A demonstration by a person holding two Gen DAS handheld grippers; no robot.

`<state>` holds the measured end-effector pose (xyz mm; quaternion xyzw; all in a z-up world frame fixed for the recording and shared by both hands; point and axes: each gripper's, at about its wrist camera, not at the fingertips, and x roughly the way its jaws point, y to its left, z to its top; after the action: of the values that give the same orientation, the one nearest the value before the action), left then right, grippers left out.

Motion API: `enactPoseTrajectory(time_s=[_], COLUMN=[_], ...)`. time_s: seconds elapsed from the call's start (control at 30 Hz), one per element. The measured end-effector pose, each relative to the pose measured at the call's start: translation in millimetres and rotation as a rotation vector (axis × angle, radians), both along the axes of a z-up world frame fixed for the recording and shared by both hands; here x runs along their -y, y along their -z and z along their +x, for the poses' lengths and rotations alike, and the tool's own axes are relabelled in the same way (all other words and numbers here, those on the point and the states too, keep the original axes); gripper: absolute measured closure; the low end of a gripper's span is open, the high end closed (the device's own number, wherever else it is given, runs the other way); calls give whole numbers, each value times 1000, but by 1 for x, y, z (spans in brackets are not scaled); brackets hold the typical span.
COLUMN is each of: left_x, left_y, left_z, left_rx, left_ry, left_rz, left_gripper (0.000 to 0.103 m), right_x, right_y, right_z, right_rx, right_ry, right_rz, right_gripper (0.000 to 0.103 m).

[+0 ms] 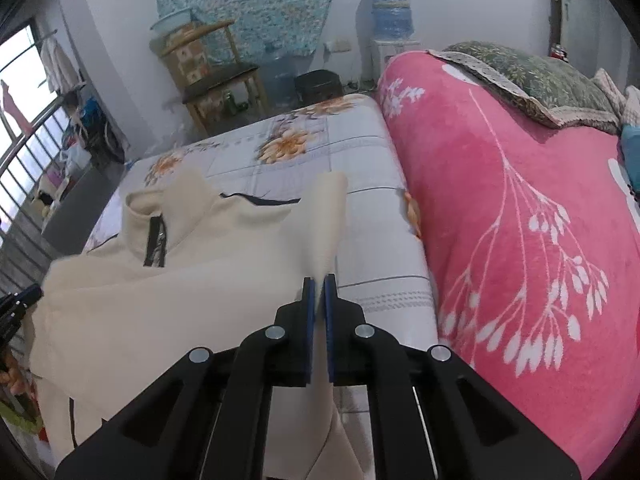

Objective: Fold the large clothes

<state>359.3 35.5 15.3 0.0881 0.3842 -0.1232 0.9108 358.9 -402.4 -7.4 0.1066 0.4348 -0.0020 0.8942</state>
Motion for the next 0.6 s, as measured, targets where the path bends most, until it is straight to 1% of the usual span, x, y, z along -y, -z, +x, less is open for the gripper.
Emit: enactPoseTrajectory(time_s=[0.03,0.1,0.13,0.2,0.3,0.37,0.43,0.5,0.57,0.6], left_x=[-1,-5,-6,-7,-10,-10,-11,-11,-11,-12], left_y=[2,10,14,20,12,7,10,24,46,55], left_z=[5,15,16,18,21,23,28,36,44,46], left_rx=[-6,-54,-65,-63,-36,-18,-26,-65,-134,-149], left_ry=[-9,-14,-19,-29,-36,-39,-50,-57,-61,-74], left_rz=[-6,-50,-54,-48,-60,-50,-43,-24,3,24], left_gripper=[95,95,95,95,95,95,95,95,94,91], right_x=[2,6,8,11,11,9,7,5,3,4], right_y=[3,9,10,13,14,13,15,21,31,35], right_z=[1,1,0,1,3,5,7,11,18,19], right_rx=[-4,-10,-9,-9,-6,-1,2,-7,-31,-43], right_ry=[9,15,19,29,35,37,38,42,45,44], right_rz=[10,37,46,60,70,70,65,55,37,40], right_gripper=[98,98,98,98,98,98,98,98,98,97])
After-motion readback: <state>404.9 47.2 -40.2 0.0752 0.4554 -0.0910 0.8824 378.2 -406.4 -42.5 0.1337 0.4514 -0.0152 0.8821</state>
